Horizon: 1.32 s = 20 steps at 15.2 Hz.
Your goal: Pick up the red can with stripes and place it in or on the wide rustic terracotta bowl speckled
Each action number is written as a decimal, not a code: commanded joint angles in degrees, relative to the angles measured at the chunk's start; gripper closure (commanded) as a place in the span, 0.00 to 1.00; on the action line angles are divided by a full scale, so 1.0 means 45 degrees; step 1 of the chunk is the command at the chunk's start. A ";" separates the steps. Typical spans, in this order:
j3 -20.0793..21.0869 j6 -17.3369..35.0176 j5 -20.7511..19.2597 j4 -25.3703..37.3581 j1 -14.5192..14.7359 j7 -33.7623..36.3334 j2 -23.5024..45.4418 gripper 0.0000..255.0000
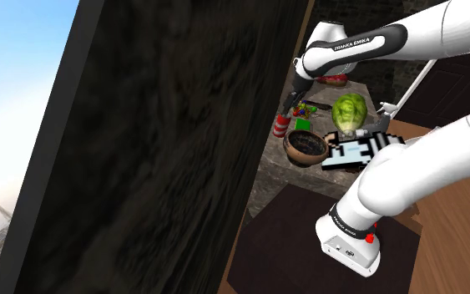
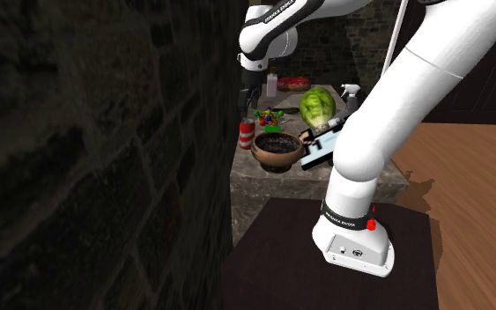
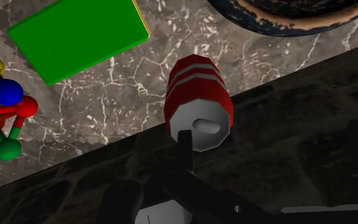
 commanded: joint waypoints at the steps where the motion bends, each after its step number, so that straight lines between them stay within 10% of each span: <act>1: -0.0592 0.0840 0.0421 0.0207 0.0177 -0.0783 0.0984 0.00; 19: -0.1512 0.3216 0.2404 0.0299 0.0815 -0.2696 0.3691 0.00; 20: -0.1512 0.3216 0.2404 0.0299 0.0815 -0.2696 0.3691 1.00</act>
